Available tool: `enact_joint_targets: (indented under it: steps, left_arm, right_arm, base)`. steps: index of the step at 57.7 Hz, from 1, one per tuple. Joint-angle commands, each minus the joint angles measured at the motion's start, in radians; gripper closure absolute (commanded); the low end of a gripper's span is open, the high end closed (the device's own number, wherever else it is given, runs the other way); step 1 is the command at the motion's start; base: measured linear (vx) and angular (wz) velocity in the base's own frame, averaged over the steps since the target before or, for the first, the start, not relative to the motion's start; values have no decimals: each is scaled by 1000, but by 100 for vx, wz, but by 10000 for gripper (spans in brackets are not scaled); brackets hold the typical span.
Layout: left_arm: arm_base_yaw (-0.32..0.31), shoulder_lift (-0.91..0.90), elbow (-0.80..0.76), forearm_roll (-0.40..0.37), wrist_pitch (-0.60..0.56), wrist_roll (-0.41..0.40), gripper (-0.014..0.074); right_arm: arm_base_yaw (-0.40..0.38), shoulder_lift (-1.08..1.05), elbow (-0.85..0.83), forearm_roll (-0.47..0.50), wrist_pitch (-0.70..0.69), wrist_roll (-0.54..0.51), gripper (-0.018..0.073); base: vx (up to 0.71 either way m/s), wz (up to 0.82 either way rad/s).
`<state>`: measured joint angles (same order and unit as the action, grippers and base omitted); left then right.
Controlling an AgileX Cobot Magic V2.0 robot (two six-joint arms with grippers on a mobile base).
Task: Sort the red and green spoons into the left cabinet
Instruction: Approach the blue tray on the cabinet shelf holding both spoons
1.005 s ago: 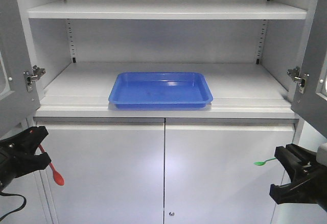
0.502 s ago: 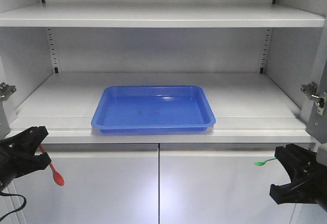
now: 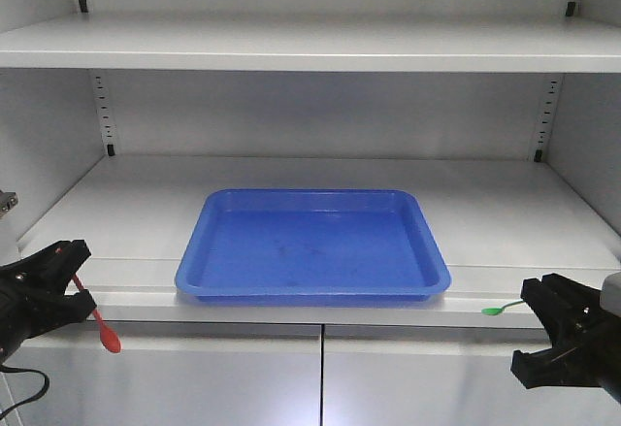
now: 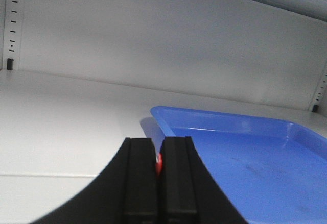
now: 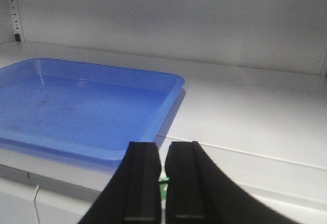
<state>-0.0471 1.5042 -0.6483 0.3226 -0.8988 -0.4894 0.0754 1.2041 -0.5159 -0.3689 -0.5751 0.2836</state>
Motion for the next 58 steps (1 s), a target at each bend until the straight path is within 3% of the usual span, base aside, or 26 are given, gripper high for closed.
enact_joint_targets:
  steps: [1, 58]
  left_arm:
    - [-3, -32, -24, -20, -79, -6, 603]
    - [-3, -32, -24, -20, -79, -6, 603]
  right_arm:
    - [-3, -19, -28, 9, -79, -3, 568]
    - [-3, -19, -28, 9, -79, -3, 568]
  base:
    - [14, 4]
    - [6, 1]
